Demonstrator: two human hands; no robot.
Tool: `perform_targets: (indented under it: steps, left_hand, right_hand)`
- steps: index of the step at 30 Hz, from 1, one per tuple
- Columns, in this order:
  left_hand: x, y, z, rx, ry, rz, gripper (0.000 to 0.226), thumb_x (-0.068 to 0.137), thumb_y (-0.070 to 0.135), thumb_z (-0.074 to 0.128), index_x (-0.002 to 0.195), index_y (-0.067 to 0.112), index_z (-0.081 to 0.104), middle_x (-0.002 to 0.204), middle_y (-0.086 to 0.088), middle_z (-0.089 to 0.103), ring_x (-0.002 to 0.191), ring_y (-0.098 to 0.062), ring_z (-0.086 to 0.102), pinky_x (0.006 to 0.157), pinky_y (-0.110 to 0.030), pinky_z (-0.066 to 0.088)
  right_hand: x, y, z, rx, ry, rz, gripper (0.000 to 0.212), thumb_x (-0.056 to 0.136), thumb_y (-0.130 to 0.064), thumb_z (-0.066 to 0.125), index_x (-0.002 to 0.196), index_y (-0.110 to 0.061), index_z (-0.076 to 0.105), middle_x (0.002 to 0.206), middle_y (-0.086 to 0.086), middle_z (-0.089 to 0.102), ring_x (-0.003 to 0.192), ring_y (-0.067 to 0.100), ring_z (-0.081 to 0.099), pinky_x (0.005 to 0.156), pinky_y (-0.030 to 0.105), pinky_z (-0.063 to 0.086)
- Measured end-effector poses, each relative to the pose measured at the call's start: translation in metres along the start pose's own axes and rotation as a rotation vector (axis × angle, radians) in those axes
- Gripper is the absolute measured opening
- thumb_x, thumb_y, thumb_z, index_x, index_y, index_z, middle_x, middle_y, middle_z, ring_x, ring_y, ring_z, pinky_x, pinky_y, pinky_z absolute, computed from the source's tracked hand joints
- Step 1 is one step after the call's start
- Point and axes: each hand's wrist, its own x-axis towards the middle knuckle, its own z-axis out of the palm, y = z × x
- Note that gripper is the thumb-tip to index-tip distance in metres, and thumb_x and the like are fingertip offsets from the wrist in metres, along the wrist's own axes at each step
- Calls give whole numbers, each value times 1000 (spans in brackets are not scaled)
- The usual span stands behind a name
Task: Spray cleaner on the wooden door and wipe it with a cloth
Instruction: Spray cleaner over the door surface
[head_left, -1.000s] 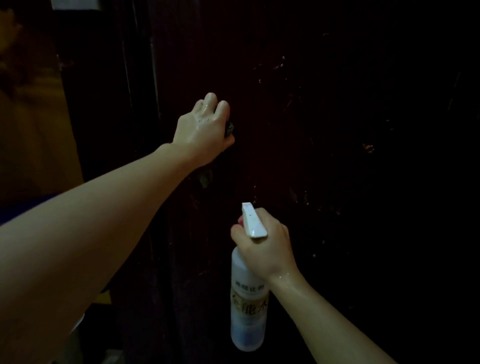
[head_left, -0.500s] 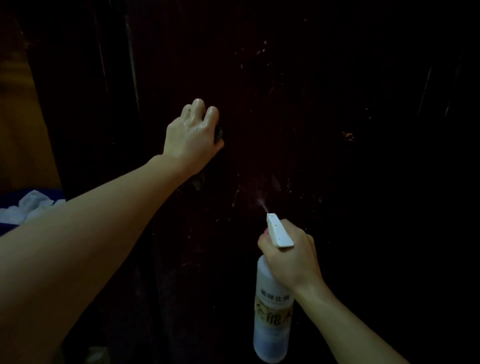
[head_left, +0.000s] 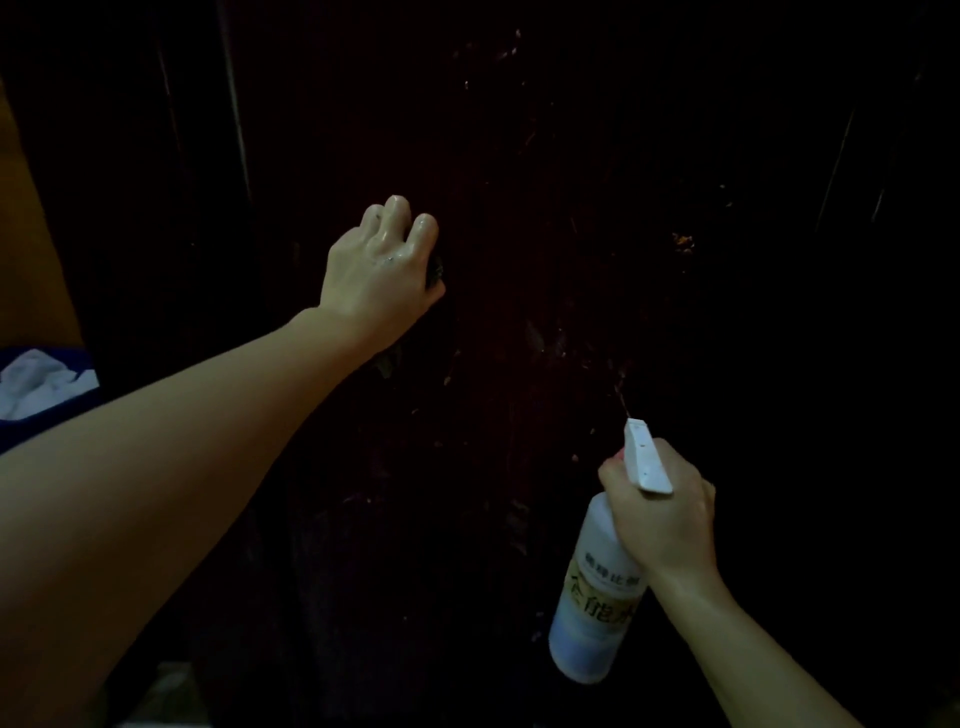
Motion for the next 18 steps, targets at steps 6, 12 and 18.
perform_targets:
  steps: [6, 12, 18]
  left_hand:
    - [-4, 5, 2, 0, -31, -1, 52, 85, 35, 66, 123, 7, 46, 124, -17, 44, 110, -31, 47, 72, -34, 40]
    - [-7, 7, 3, -14, -37, 5, 52, 85, 35, 66, 123, 6, 46, 125, -19, 43, 110, -33, 47, 75, -41, 45]
    - [-11, 7, 6, -15, -12, 10, 49, 84, 33, 66, 120, 5, 48, 123, -21, 45, 108, -35, 48, 71, -41, 45]
  right_hand:
    - [-12, 30, -4, -51, -76, 49, 11, 76, -29, 65, 74, -31, 55, 71, -5, 59, 74, 15, 58, 73, 40, 51]
    - [-33, 48, 2, -86, -160, 100, 19, 64, -50, 46, 66, -31, 49, 65, -2, 57, 66, 19, 57, 63, 39, 51]
    - [-48, 53, 12, -61, -223, 106, 15, 77, -27, 65, 73, -35, 53, 73, -7, 56, 74, 14, 56, 72, 38, 49]
